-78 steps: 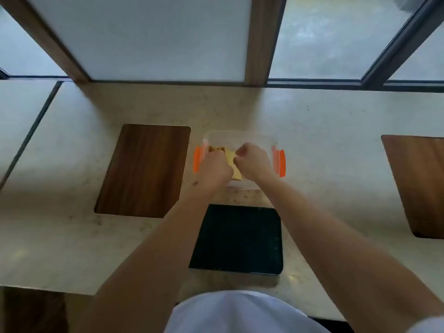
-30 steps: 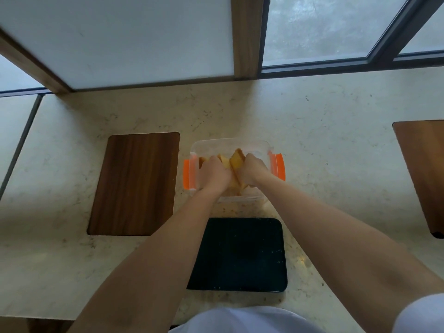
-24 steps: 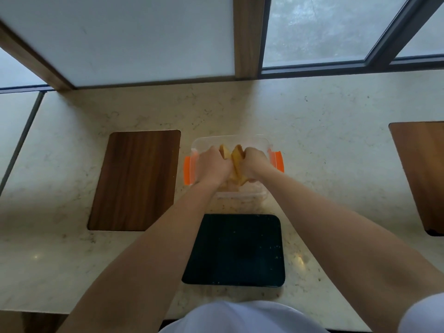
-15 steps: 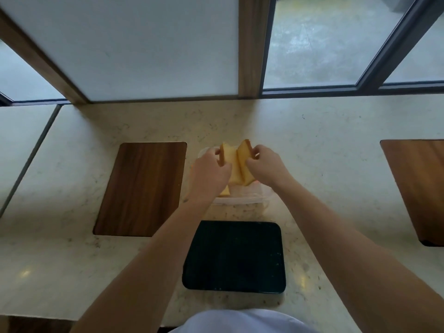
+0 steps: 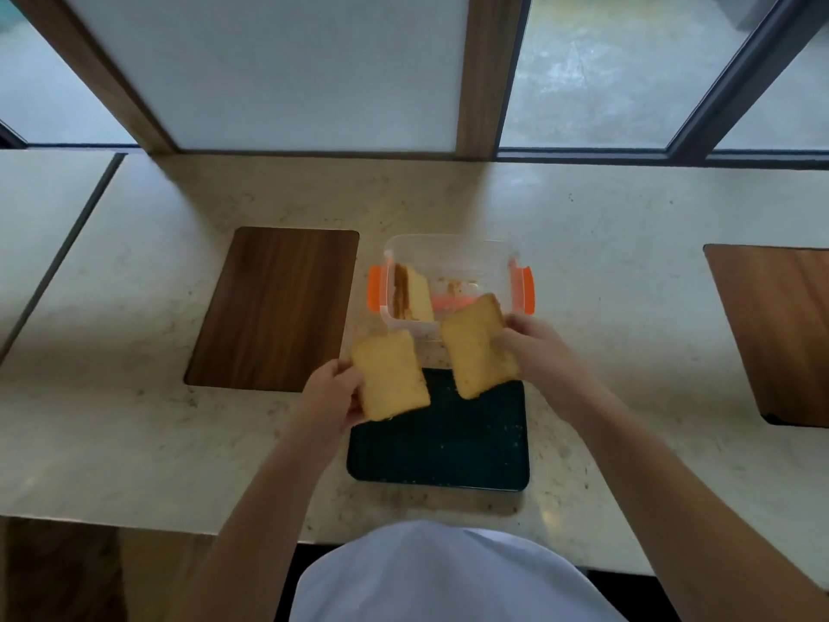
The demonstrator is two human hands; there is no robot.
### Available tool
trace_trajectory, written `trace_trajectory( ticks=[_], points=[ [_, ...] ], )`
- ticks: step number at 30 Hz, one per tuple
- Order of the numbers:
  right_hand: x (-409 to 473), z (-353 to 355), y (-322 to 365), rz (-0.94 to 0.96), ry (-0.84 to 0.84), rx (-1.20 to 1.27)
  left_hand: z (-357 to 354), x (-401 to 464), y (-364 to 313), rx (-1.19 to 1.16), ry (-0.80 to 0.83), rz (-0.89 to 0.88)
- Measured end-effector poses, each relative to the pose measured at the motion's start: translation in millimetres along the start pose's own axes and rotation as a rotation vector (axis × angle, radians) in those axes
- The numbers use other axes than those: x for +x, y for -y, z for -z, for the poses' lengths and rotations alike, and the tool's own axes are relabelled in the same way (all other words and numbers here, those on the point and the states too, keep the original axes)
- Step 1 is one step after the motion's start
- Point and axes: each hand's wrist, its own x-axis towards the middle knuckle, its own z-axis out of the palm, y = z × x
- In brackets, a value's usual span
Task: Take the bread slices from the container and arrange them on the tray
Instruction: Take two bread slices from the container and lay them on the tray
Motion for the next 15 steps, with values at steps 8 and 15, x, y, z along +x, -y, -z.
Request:
trace_trajectory(
  ticks=[8,15],
  points=[
    [18.6,-48.9,-72.6,-0.106,0.140,-0.414,42.2,-10.3,102.4,-0.344,-0.134,0.179],
    [76.4,-89.0,-63.2,-0.073,0.344,-0.770,52.3,-3.6,113.2,-0.330,-0.140,0.137]
  ],
)
